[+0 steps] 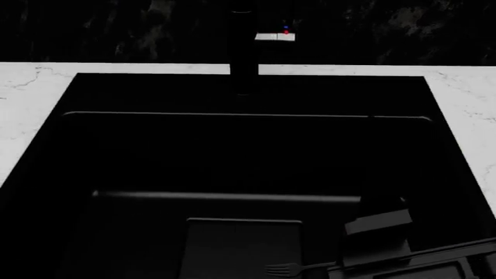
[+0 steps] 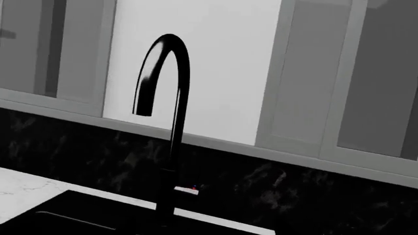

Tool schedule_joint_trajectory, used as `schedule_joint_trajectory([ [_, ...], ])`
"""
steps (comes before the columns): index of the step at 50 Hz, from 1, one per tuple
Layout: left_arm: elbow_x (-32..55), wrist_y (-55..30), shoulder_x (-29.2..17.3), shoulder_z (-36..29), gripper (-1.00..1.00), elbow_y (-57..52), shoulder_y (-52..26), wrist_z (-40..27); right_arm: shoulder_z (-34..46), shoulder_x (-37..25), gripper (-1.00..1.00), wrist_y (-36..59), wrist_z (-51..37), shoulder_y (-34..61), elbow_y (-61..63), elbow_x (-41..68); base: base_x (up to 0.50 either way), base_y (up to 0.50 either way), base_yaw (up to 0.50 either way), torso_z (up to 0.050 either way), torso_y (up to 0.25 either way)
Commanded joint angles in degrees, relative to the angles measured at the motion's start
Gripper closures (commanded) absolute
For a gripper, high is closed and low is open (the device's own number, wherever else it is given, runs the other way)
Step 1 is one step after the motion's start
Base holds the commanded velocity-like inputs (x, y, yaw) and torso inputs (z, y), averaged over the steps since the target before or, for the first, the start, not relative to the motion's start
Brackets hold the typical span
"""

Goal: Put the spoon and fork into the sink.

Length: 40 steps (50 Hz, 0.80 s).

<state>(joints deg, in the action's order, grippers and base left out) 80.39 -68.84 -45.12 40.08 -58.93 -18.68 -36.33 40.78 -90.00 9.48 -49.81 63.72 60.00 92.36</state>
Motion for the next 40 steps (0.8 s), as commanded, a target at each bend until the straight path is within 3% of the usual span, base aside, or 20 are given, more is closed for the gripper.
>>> schedule_joint_trajectory([
  [1, -2.0, 1.4, 0.7, 0.1, -1.00, 0.7, 0.2, 1.0, -0.6, 0.0, -1.00, -2.2, 0.5, -0.7, 0.0, -1.6, 0.00, 0.00, 0.00, 0.000, 0.000],
  [11, -3.1, 2.3, 0.7, -0.4, -1.00, 0.6, 1.0, 1.4, -0.5, 0.0, -1.00, -3.5, 0.7, -1.2, 0.0, -1.9, 0.02, 0.00, 0.00, 0.000, 0.000],
  [30, -4.5, 3.9, 0.6, -2.2, -1.00, 1.0, 1.6, 1.7, 1.0, 0.0, -1.00, -5.4, 1.0, -3.6, 0.0, -4.8, 0.30, -0.02, 0.00, 0.000, 0.000],
  [40, -3.8, 4.4, -0.1, -2.6, -1.00, 1.2, 1.5, 0.9, 0.6, 0.0, -1.00, -4.0, 1.3, -3.5, 0.0, -4.6, 0.00, 0.00, 0.00, 0.000, 0.000],
])
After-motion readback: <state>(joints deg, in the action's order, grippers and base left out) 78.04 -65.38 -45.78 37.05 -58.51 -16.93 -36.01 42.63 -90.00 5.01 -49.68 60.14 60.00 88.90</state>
